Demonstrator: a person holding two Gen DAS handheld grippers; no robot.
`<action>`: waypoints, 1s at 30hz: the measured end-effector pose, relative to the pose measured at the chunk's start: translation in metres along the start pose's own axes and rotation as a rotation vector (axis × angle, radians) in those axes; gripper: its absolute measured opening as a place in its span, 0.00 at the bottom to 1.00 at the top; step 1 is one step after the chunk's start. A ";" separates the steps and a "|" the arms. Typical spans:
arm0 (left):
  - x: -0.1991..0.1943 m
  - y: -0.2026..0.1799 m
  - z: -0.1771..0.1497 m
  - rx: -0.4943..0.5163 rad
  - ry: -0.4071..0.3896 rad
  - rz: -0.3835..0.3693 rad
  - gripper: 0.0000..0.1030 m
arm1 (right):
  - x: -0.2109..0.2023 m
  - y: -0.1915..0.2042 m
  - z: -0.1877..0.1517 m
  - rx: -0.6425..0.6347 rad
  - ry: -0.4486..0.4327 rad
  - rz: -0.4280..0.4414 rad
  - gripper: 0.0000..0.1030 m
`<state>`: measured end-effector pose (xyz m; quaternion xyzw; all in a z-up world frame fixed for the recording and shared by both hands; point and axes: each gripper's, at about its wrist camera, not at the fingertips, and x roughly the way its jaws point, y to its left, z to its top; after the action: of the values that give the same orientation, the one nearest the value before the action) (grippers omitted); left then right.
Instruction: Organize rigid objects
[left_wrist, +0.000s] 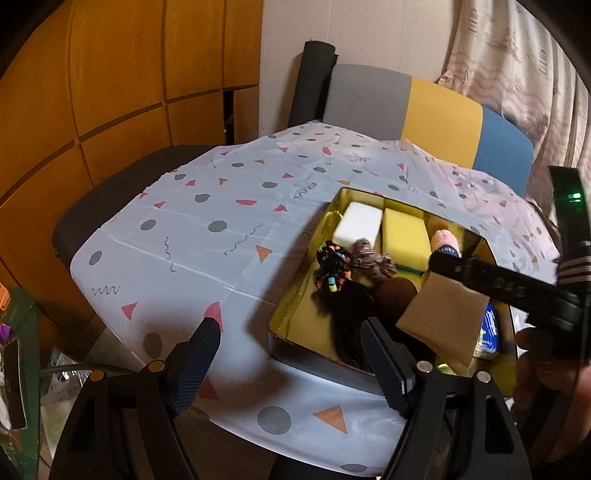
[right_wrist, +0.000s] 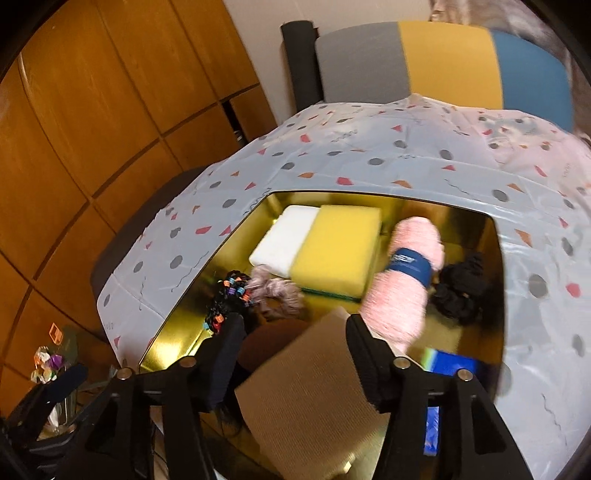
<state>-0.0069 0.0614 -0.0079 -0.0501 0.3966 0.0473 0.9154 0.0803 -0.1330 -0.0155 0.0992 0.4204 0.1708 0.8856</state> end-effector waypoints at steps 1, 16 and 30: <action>0.001 -0.002 -0.001 0.004 0.005 -0.002 0.77 | -0.003 -0.002 -0.001 0.007 0.000 0.001 0.58; -0.006 -0.037 0.006 0.111 -0.009 0.041 0.77 | -0.047 -0.008 -0.027 -0.008 -0.008 -0.123 1.00; -0.016 -0.048 0.022 0.110 -0.001 0.007 0.77 | -0.078 0.001 -0.035 0.006 -0.036 -0.359 1.00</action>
<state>0.0039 0.0163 0.0217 0.0015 0.3981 0.0286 0.9169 0.0072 -0.1612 0.0182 0.0283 0.4160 0.0068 0.9089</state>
